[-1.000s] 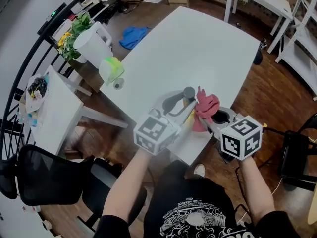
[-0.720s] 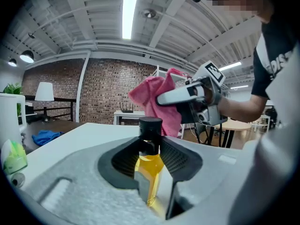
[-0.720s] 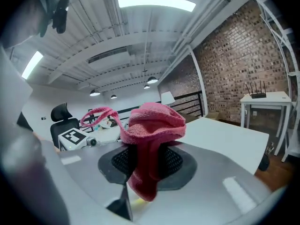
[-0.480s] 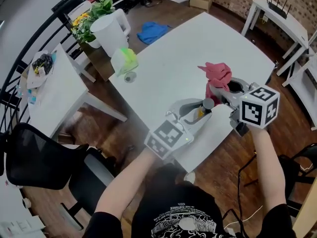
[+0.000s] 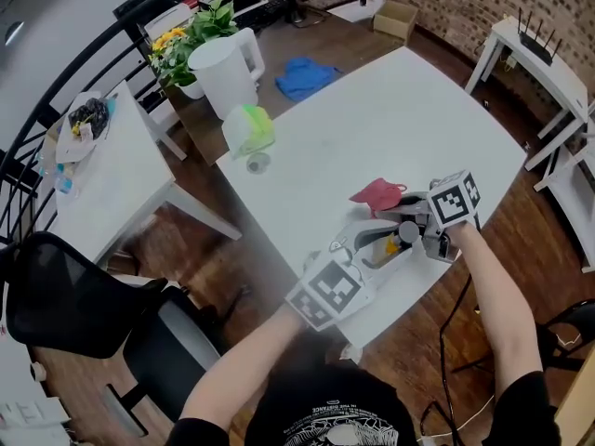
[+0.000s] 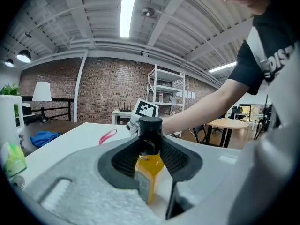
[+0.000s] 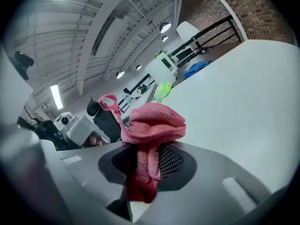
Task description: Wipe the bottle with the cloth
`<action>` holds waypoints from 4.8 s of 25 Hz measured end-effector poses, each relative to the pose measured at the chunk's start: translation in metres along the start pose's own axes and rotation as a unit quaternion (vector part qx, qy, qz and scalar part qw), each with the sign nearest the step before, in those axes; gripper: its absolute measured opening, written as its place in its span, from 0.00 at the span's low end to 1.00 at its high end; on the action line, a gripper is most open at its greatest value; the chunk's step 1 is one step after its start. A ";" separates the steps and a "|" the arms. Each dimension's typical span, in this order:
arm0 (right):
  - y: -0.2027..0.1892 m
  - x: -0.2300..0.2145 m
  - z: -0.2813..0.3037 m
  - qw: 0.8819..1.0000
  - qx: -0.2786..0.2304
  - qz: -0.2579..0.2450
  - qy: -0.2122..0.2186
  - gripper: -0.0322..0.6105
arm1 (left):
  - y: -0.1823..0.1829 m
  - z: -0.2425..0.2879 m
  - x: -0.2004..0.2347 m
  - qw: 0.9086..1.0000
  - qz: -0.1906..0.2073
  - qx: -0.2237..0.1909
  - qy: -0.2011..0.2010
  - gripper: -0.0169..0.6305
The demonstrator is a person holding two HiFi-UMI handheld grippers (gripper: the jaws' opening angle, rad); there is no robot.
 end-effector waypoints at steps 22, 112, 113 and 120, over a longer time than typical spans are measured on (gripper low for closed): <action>0.008 -0.012 -0.006 0.986 0.022 -0.141 -0.087 0.20 | -0.004 -0.013 -0.001 1.000 -0.004 0.007 0.000 0.25; -0.015 0.150 -0.113 0.931 -0.295 -0.129 -0.171 0.20 | -0.022 0.003 0.001 0.998 0.004 0.022 0.052 0.29; -0.016 0.157 -0.110 0.931 -0.293 -0.134 -0.169 0.20 | -0.022 0.003 0.001 0.998 0.002 0.020 0.052 0.29; 0.003 0.191 -0.076 0.933 -0.280 -0.165 -0.153 0.20 | -0.024 0.002 0.002 0.999 0.002 0.013 0.040 0.29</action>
Point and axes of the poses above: the fingertips, and each gripper's own axes: z forward along the fingers, x to its left, y out of its top, the point moved 5 cm from there along -z, backward along the fingers, and after that the axes turned 13 degrees about -x, right-handed, at the moved point
